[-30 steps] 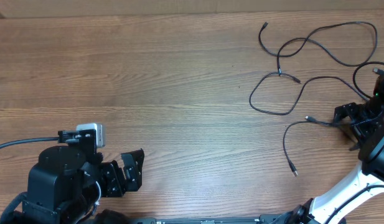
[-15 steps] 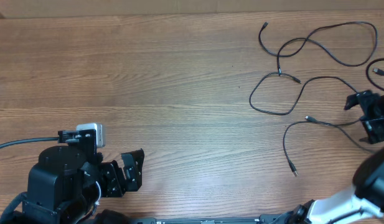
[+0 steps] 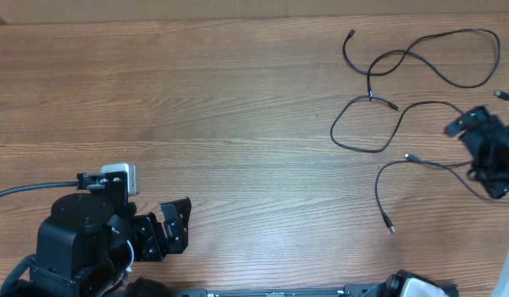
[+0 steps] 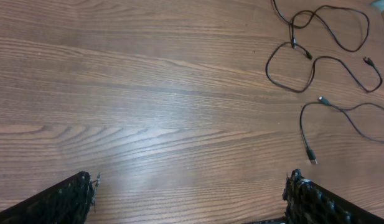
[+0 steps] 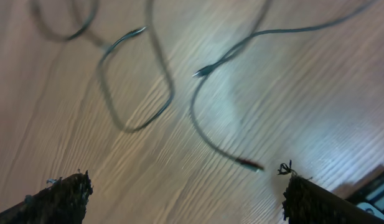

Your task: Untangle cables

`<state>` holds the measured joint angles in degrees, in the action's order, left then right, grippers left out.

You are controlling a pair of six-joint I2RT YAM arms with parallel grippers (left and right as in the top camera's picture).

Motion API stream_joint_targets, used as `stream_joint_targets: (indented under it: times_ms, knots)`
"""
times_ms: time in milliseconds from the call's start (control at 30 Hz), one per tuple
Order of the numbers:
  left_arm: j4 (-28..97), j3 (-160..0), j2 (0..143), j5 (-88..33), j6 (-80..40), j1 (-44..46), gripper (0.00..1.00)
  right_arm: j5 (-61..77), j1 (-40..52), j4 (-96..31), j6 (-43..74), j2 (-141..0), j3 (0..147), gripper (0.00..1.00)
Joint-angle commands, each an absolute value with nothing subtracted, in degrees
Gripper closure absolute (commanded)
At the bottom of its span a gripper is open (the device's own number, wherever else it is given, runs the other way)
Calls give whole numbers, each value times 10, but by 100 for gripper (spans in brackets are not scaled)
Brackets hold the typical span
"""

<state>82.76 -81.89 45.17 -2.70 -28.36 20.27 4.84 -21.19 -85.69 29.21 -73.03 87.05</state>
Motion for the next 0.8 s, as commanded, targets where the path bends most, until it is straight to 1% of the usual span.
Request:
stream_joint_targets:
  times_ms: [0, 333, 600, 767]
  knots:
    - [827, -820, 453, -19, -279, 206, 0, 51, -176, -856, 280, -670, 845, 0]
    - [827, -820, 453, -19, -279, 207, 1, 53, -108, -875, 280, -526, 770, 0]
    - [827, -820, 453, -19, -279, 206, 0, 102, -106, -965, 280, -519, 769, 0]
    - [827, -820, 453, -19, -279, 206, 0, 102, -106, -970, 280, -519, 769, 0]
